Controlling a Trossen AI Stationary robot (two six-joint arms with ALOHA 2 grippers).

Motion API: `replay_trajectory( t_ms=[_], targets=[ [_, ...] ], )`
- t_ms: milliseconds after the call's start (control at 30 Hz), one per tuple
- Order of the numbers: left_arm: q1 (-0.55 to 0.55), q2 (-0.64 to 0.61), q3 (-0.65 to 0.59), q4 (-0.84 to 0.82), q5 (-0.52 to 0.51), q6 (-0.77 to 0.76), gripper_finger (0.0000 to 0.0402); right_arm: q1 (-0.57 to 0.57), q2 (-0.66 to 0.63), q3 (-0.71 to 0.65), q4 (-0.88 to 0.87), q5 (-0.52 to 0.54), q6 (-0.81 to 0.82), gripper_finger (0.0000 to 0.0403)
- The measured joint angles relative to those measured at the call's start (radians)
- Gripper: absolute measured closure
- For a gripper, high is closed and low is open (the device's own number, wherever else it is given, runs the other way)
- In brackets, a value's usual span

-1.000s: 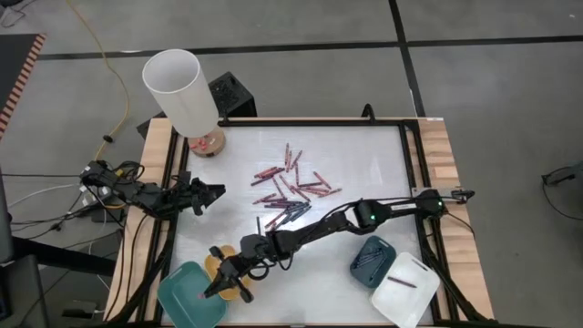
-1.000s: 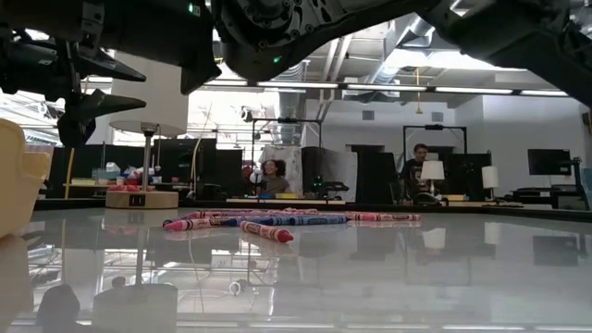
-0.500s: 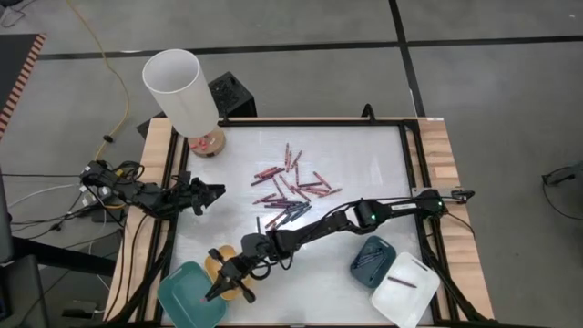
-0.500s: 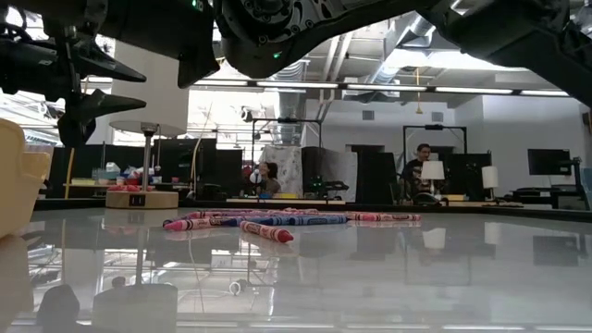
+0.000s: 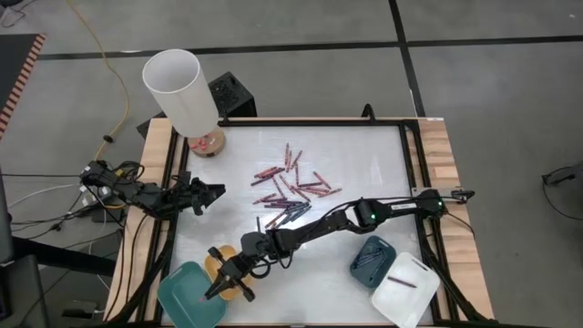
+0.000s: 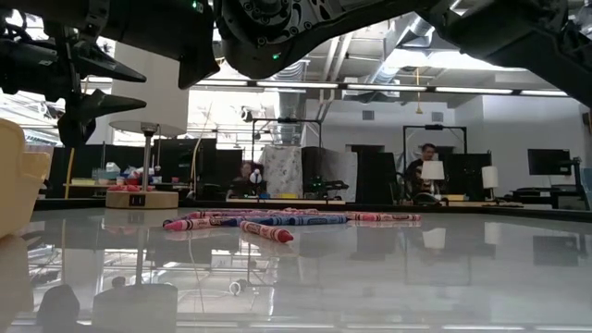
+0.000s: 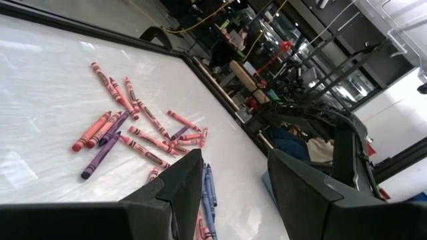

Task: Sort crayons
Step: Put the pink crayon into the yellow bin, then adjust the blue bin

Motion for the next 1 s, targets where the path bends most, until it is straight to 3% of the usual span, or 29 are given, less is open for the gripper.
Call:
replay_trajectory(
  t_ms=[367,767,900,1000],
  targets=[
    [0.000,0.000,0.000,0.000,0.000,0.000,0.0241,0.000,0.000,0.000,-0.002,0.025,-0.003,0.0382],
    [0.000,0.000,0.000,0.000,0.000,-0.001,0.0241,-0.008,0.000,0.000,-0.019,0.062,0.031,0.0295],
    [0.000,0.000,0.000,0.000,0.000,-0.001,0.0241,-0.009,0.000,0.000,-0.062,0.069,0.025,0.0281],
    [0.000,0.000,0.000,0.000,0.000,-0.001,0.0241,-0.017,-0.012,0.017,-0.203,0.074,0.025,0.0281]
  ],
)
